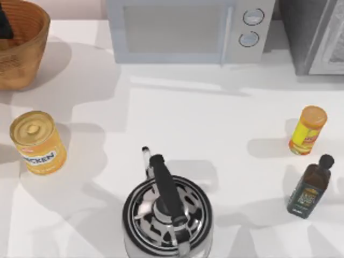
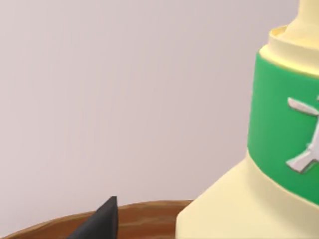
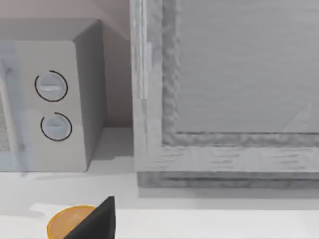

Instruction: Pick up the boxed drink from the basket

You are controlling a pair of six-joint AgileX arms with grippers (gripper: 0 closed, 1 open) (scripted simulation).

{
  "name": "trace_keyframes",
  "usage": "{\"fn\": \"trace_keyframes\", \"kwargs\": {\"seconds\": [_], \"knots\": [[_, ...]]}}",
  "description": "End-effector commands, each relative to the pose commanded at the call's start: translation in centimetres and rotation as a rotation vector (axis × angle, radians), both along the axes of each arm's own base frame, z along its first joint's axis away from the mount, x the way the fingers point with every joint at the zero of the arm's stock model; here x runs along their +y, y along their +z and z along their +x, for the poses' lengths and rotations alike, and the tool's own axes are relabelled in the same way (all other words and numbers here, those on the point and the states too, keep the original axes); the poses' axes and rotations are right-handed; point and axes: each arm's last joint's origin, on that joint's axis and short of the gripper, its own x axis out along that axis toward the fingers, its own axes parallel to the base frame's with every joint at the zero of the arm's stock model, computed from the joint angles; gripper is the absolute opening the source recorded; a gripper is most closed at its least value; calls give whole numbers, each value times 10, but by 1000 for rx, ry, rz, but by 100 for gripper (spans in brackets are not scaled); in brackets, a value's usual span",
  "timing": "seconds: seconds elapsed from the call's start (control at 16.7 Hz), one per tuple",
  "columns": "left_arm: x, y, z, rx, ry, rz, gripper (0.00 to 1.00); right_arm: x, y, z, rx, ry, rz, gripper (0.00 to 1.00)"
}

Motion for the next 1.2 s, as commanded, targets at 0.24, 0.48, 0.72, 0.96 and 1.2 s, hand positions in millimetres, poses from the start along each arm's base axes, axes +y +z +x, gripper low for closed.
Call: {"fn": "trace_keyframes", "kwargs": {"seconds": [0.24,0.48,0.72,0.96,1.2], "knots": [[0,0,0,0,0,0,62,0,0,0,0,0,0,100],[0,0,0,0,0,0,32,0,0,0,0,0,0,100],[0,0,0,0,0,0,2,0,0,0,0,0,0,100],[0,0,0,0,0,0,0,0,0,0,0,0,0,100],[0,0,0,0,0,0,0,0,0,0,0,0,0,100]]}}
